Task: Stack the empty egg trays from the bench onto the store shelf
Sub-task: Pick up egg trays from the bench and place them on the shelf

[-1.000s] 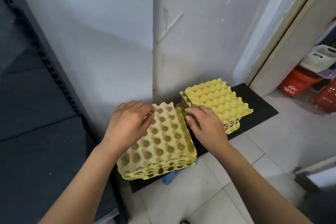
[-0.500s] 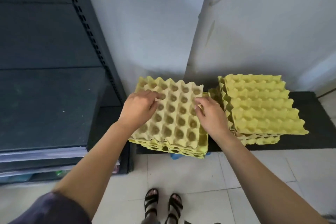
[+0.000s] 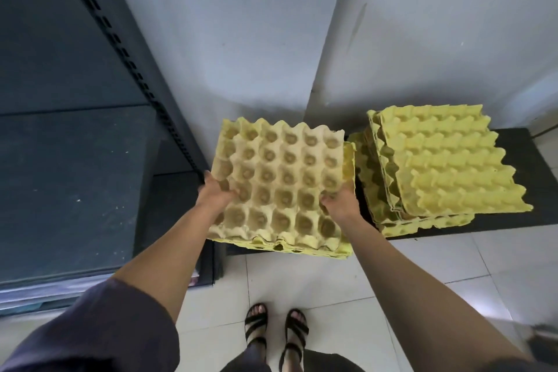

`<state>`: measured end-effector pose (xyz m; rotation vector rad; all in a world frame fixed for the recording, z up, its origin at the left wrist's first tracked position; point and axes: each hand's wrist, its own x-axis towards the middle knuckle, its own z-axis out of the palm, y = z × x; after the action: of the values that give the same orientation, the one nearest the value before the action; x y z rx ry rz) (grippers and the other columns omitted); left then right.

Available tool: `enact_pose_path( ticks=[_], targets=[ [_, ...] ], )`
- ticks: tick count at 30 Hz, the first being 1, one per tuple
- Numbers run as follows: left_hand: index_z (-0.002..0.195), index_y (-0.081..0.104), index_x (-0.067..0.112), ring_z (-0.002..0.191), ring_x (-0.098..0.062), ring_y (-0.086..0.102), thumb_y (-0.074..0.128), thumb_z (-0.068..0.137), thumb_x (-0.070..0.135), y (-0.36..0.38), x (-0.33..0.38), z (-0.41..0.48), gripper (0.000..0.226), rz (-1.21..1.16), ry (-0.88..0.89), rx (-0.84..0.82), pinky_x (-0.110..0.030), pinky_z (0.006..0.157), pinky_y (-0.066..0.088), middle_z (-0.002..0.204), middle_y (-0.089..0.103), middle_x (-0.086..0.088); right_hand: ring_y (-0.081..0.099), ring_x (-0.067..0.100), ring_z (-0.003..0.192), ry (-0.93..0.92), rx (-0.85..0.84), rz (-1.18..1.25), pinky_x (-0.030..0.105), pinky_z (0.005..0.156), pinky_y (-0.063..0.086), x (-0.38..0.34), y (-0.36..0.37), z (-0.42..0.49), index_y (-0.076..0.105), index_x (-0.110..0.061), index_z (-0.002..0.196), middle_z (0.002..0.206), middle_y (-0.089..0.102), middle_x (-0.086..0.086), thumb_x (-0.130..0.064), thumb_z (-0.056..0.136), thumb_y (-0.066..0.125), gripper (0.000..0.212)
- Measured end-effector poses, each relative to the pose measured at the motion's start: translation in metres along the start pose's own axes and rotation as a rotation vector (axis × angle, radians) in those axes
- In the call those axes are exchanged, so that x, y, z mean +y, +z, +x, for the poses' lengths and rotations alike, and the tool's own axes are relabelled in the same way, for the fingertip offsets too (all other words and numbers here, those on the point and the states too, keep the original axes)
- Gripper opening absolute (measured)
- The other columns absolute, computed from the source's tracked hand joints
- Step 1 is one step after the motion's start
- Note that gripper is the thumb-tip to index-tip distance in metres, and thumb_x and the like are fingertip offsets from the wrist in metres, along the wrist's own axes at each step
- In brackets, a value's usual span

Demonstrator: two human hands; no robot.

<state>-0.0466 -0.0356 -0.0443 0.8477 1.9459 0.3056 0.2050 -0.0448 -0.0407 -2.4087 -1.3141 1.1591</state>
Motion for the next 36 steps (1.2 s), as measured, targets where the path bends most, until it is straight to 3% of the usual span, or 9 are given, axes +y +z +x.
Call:
enact_pose_path(
  ticks=[5,8,11,14,19,25,31,36],
  targets=[
    [0.134,0.032,0.012,0.118,-0.039,0.044,0.067,0.081,0.028,-0.002,0.005,0.001,0.066,0.098,0.067,0.145,-0.052,0.1,0.038,0.132,0.037,-0.017,0.059,0.035,0.1,-0.024,0.137,-0.011,0.034,0.075,0.045,-0.002,0.0,0.002,0.047,0.001,0.122,0.109,0.062,0.02,-0.005,0.091,0.05,0.031],
    [0.136,0.032,0.01,0.123,-0.036,0.039,0.065,0.082,0.025,-0.006,0.011,-0.006,0.065,0.123,0.113,0.225,-0.053,0.099,0.037,0.134,0.038,-0.016,0.059,0.035,0.098,-0.08,0.232,-0.021,0.035,0.077,0.048,-0.004,-0.005,-0.007,0.053,0.0,0.117,0.111,0.061,0.02,0.003,0.089,0.043,0.03],
    [0.137,0.031,0.009,0.123,-0.035,0.038,0.064,0.082,0.021,-0.013,0.013,-0.014,0.065,0.122,0.144,0.277,-0.053,0.098,0.038,0.134,0.039,-0.015,0.056,0.035,0.101,-0.116,0.31,-0.055,0.037,0.088,0.046,-0.006,-0.007,-0.016,0.059,-0.002,0.115,0.12,0.052,0.019,-0.002,0.091,0.047,0.027],
    [0.135,0.034,0.008,0.122,-0.034,0.039,0.064,0.082,0.02,-0.02,0.013,-0.02,0.062,0.109,0.202,0.28,-0.05,0.098,0.039,0.131,0.043,-0.016,0.056,0.035,0.102,-0.115,0.313,-0.017,0.04,0.089,0.048,-0.009,-0.011,-0.022,0.062,-0.004,0.113,0.117,0.057,0.017,-0.007,0.093,0.047,0.026],
    [0.132,0.038,0.009,0.116,-0.036,0.042,0.063,0.08,0.02,-0.03,0.017,-0.032,0.058,0.094,0.24,0.368,-0.05,0.091,0.043,0.127,0.046,-0.016,0.043,0.039,0.118,-0.13,0.385,-0.118,0.041,0.101,0.034,-0.018,-0.012,-0.032,0.056,-0.004,0.121,0.126,0.048,0.02,-0.016,0.093,0.051,0.031],
    [0.135,0.036,0.014,0.113,-0.036,0.043,0.062,0.081,0.023,-0.042,0.019,-0.053,0.061,0.105,0.342,0.456,-0.052,0.089,0.043,0.126,0.046,-0.016,0.058,0.036,0.102,-0.142,0.264,0.092,0.037,0.081,0.047,-0.022,-0.015,-0.043,0.047,-0.001,0.118,0.111,0.061,0.019,-0.011,0.09,0.056,0.031],
    [0.142,0.03,0.017,0.118,-0.035,0.04,0.062,0.081,0.021,-0.051,0.014,-0.083,0.068,0.069,0.389,0.538,-0.05,0.093,0.04,0.131,0.043,-0.015,0.045,0.039,0.117,-0.233,0.325,-0.1,0.042,0.102,0.033,-0.018,-0.016,-0.053,0.048,-0.001,0.124,0.123,0.049,0.02,-0.006,0.085,0.058,0.041],
    [0.128,0.048,0.01,0.115,-0.038,0.049,0.057,0.088,0.024,-0.063,0.005,-0.102,0.043,-0.132,0.431,0.481,-0.049,0.094,0.044,0.121,0.053,-0.018,0.058,0.033,0.101,-0.254,0.285,0.258,0.036,0.082,0.048,-0.022,-0.024,-0.068,0.044,-0.002,0.119,0.111,0.057,0.016,0.003,0.085,0.053,0.035]
  ],
)
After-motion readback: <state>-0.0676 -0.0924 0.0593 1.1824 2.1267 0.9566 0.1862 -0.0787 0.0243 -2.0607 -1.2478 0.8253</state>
